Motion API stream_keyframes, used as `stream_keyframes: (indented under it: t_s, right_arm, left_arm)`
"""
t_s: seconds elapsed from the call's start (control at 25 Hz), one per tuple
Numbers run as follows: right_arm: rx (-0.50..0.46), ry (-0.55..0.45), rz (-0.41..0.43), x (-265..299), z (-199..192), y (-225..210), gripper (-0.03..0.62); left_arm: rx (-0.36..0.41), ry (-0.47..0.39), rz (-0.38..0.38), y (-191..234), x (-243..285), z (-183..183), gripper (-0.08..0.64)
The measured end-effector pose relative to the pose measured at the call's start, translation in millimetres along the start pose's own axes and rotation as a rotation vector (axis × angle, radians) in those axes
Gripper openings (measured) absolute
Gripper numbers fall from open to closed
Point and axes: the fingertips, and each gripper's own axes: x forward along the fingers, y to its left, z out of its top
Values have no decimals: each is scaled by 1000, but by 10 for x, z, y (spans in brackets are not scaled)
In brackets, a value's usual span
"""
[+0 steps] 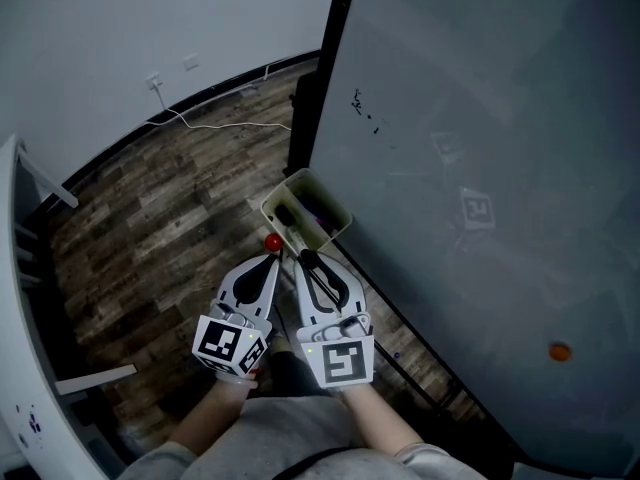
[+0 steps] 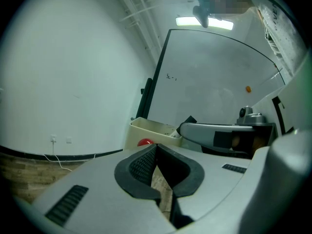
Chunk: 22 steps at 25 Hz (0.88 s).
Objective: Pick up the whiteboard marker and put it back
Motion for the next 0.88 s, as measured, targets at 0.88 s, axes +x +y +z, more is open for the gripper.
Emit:
stream_keyframes:
  t_s: [0.88]
  right_arm:
    - [17, -3, -36, -10, 186, -18, 78]
  left_arm:
    - [37, -20, -61, -90, -5, 251, 15]
